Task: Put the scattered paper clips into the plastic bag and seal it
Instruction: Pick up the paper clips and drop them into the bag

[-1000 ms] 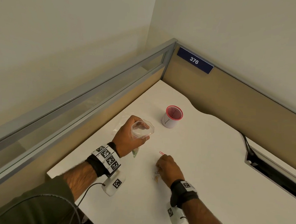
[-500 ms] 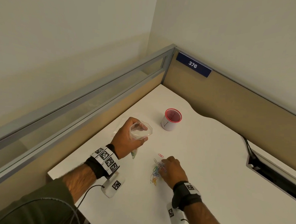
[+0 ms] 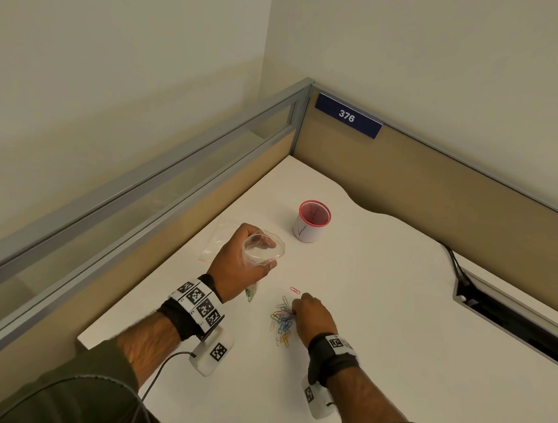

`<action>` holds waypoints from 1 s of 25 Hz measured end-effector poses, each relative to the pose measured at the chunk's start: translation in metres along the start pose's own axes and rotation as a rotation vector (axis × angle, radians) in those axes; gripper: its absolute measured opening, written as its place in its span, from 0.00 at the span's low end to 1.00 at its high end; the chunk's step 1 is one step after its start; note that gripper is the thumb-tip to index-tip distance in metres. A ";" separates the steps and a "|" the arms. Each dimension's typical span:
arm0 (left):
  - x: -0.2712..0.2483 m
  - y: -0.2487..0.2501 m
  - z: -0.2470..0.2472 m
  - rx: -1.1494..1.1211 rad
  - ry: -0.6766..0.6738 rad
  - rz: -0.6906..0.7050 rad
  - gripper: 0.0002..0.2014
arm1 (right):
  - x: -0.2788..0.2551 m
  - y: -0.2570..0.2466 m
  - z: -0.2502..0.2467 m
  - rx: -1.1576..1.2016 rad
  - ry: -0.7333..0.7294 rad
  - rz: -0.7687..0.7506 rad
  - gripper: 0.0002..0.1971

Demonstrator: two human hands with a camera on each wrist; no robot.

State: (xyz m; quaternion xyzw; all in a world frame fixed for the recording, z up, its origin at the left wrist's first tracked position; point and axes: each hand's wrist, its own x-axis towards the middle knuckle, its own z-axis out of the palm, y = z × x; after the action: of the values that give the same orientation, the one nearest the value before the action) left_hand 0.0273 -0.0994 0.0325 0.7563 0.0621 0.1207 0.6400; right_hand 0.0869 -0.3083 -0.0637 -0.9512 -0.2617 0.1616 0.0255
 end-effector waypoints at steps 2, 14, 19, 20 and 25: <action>0.002 -0.001 -0.001 0.004 0.000 0.002 0.21 | 0.005 0.003 -0.008 0.073 0.003 0.048 0.09; 0.016 -0.010 0.013 0.051 -0.032 -0.020 0.20 | -0.027 -0.014 -0.149 0.938 0.379 0.108 0.06; 0.019 -0.006 0.023 0.081 -0.046 0.014 0.22 | -0.030 -0.056 -0.194 0.761 0.457 -0.098 0.06; 0.019 -0.006 0.025 0.084 -0.054 0.018 0.23 | -0.028 -0.061 -0.196 0.686 0.444 -0.134 0.06; 0.020 -0.007 0.032 0.099 -0.064 0.000 0.26 | -0.024 -0.074 -0.198 0.354 0.328 -0.203 0.08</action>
State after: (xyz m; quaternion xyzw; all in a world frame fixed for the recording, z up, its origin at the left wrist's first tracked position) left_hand 0.0557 -0.1232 0.0228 0.7906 0.0477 0.0933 0.6033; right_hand 0.0949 -0.2493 0.1401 -0.9142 -0.3159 0.0452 0.2497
